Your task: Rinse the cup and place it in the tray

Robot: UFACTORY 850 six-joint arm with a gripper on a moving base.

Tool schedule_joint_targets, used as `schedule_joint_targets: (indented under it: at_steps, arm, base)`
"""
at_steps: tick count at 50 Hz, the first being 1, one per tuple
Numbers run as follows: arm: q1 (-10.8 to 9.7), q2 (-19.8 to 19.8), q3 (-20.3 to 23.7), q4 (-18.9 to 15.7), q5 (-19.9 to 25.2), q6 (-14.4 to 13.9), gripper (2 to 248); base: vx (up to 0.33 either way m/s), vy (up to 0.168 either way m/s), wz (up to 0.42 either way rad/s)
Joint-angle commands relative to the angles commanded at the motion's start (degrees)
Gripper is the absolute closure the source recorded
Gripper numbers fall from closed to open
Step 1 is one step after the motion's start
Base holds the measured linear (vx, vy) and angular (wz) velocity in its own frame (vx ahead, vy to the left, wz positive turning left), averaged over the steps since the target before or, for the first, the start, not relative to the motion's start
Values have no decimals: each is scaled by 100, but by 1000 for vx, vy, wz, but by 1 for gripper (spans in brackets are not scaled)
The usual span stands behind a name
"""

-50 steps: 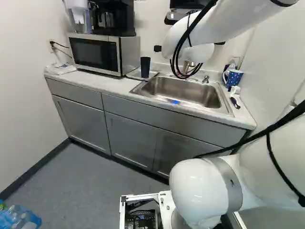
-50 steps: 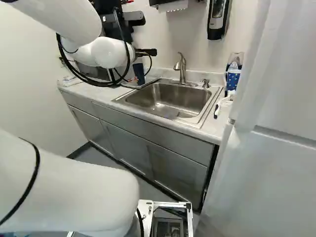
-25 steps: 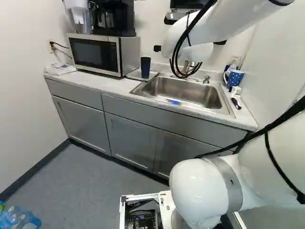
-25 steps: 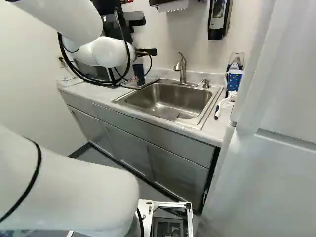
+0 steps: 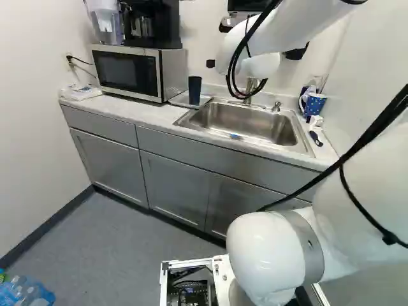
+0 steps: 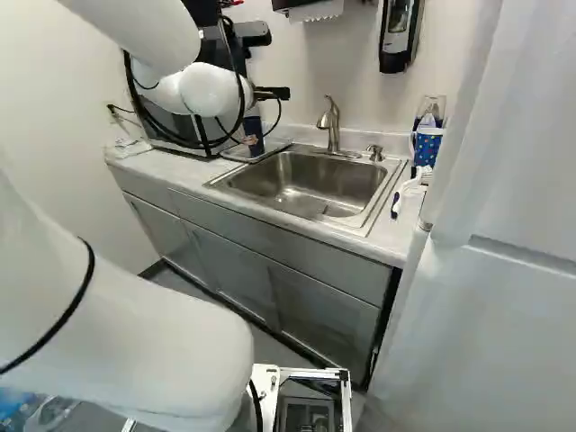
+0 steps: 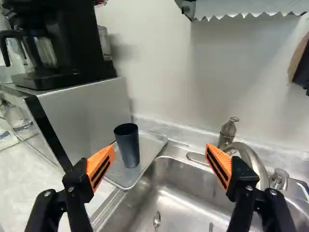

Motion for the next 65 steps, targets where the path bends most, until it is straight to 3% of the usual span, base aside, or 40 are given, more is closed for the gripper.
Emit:
schedule_joint_targets:
  at_steps: [30, 65]
  arm:
    - [-332, -827, -760, 41, -47, 0, 3]
    - [-726, -1743, -1672, 181, -564, 0, 3]
  base:
    - [0, 0, 0]
    - [0, 0, 0]
